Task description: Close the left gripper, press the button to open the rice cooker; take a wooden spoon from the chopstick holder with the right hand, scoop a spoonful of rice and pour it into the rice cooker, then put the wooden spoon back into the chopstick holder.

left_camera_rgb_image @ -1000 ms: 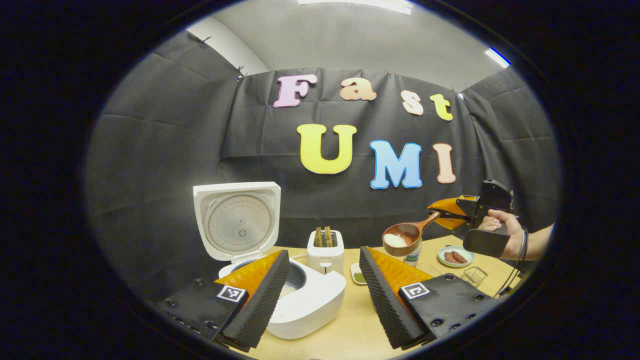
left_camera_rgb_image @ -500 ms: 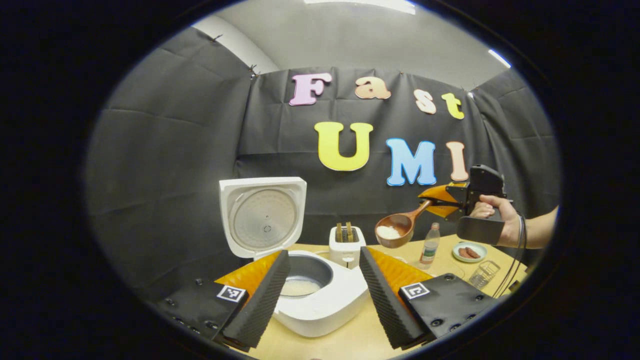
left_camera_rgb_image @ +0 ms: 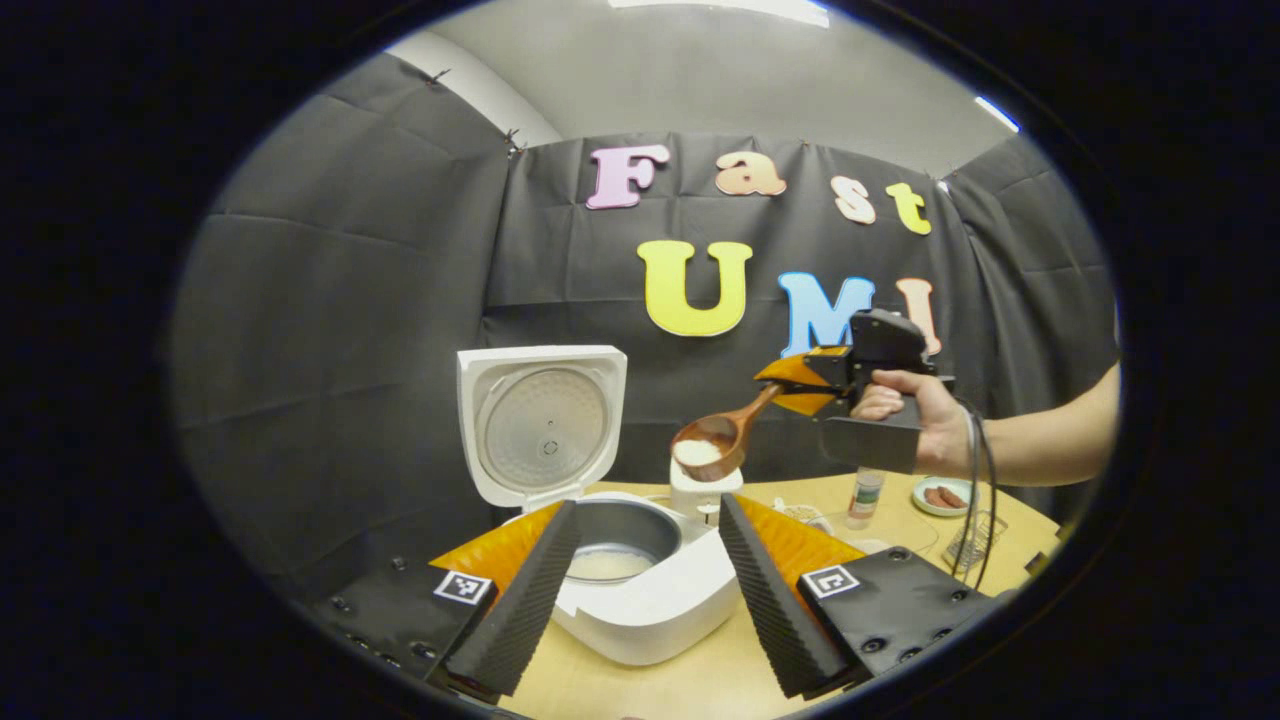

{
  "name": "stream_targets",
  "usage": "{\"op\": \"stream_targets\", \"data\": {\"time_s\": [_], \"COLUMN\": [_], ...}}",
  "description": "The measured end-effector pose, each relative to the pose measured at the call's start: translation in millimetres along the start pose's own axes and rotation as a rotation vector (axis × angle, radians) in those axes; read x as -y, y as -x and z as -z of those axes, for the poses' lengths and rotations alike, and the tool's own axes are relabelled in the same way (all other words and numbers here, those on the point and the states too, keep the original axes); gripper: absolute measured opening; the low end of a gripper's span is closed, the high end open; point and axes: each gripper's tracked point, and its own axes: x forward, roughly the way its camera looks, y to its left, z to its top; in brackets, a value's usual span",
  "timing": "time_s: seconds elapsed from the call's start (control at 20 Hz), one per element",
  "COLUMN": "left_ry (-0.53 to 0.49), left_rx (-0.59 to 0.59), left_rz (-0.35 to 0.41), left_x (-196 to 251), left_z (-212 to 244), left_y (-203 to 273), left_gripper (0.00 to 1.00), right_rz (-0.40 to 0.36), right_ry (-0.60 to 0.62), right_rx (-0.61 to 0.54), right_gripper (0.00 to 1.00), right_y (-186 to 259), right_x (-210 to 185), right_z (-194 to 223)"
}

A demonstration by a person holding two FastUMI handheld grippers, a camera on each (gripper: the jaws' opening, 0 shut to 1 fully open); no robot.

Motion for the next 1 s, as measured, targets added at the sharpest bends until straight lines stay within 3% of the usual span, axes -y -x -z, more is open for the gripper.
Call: {"op": "stream_targets", "data": {"time_s": [0.15,0.5,1.0], "left_ry": [0.001,0.011,0.035], "left_rx": [-0.004,-0.012,-0.034], "left_rz": [-0.015,-0.052,-0.132], "left_x": [-3.6,-16.2,-31.0], "left_z": [5.0,6.2,15.2], "left_y": [3.8,16.0,28.1], "left_gripper": [0.97,0.96,1.0], "right_rz": [0.022,0.09,0.045], "right_ry": [0.084,0.443,0.806], "right_rx": [-0.057,-0.145,-0.172], "right_gripper": [0.06,0.06,0.06], "right_y": [-27.0,-67.7,-97.5], "right_x": [-2.8,6.4,-19.3], "right_z": [25.8,70.6,101.9]}}
